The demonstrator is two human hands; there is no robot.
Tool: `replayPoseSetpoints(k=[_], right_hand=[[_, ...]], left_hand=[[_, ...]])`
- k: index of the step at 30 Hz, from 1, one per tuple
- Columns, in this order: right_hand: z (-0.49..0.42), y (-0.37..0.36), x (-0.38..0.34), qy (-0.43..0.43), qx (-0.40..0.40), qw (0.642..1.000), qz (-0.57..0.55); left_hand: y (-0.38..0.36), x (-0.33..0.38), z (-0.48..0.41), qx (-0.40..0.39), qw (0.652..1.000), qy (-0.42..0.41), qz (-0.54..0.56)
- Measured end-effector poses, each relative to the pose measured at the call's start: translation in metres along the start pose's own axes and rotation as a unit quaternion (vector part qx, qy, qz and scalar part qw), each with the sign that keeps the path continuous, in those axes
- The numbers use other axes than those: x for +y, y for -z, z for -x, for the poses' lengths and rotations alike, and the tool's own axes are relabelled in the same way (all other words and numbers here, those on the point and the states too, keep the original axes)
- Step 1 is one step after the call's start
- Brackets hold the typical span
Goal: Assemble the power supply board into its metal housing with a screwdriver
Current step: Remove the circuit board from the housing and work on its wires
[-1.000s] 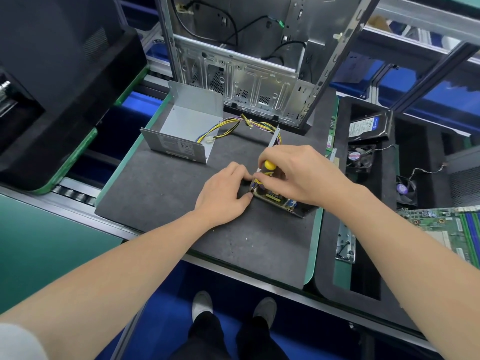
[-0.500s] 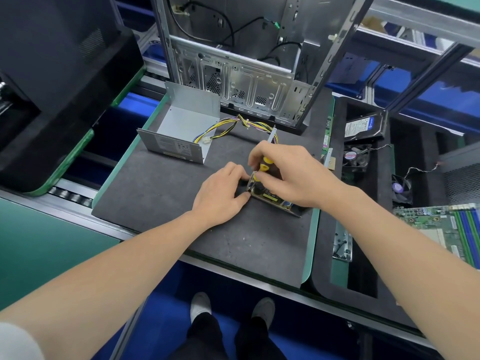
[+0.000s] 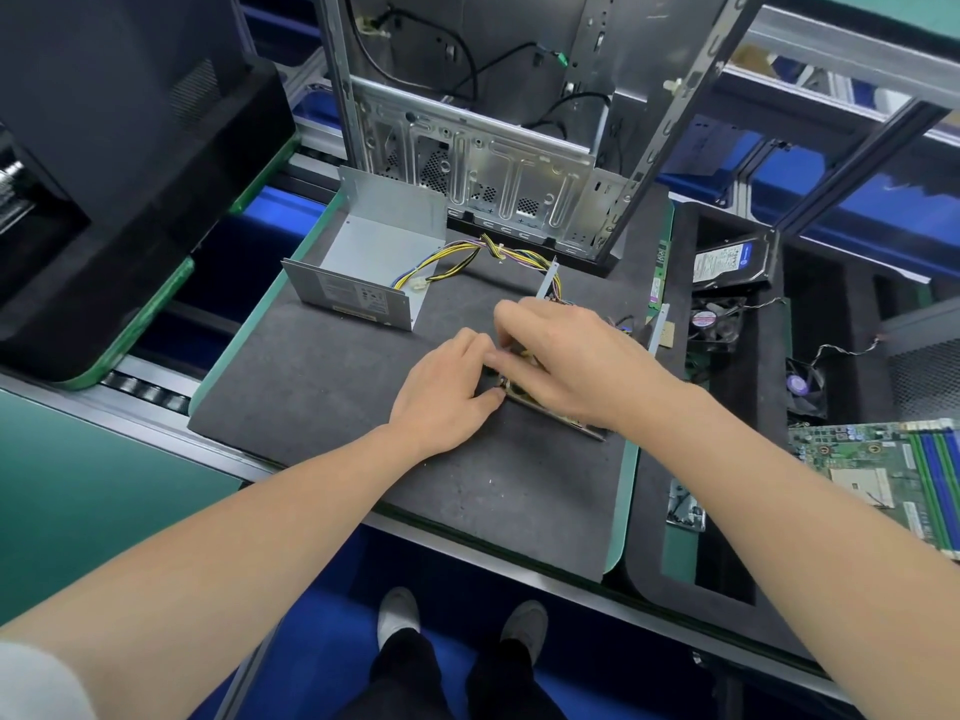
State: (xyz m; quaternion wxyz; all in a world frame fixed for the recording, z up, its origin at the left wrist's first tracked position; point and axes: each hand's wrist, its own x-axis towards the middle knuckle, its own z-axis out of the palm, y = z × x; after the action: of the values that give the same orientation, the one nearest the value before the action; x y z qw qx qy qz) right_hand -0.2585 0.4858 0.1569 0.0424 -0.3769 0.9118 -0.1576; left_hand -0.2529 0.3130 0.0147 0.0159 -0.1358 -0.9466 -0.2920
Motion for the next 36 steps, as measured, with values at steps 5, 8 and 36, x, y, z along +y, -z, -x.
replayPoseSetpoints(k=[5, 8, 36], right_hand=[[-0.002, -0.003, 0.011, -0.022, -0.026, 0.999, -0.028], [-0.001, -0.012, 0.01, -0.051, 0.013, 0.998, 0.021], [-0.004, 0.02, 0.008, -0.065, -0.092, 0.994, 0.017]], left_hand=[[0.0, -0.002, 0.001, 0.002, 1.0, -0.015, 0.004], [0.0, -0.002, 0.002, 0.003, 1.0, -0.01, 0.003], [0.004, -0.001, 0.005, -0.002, 0.999, 0.014, 0.045]])
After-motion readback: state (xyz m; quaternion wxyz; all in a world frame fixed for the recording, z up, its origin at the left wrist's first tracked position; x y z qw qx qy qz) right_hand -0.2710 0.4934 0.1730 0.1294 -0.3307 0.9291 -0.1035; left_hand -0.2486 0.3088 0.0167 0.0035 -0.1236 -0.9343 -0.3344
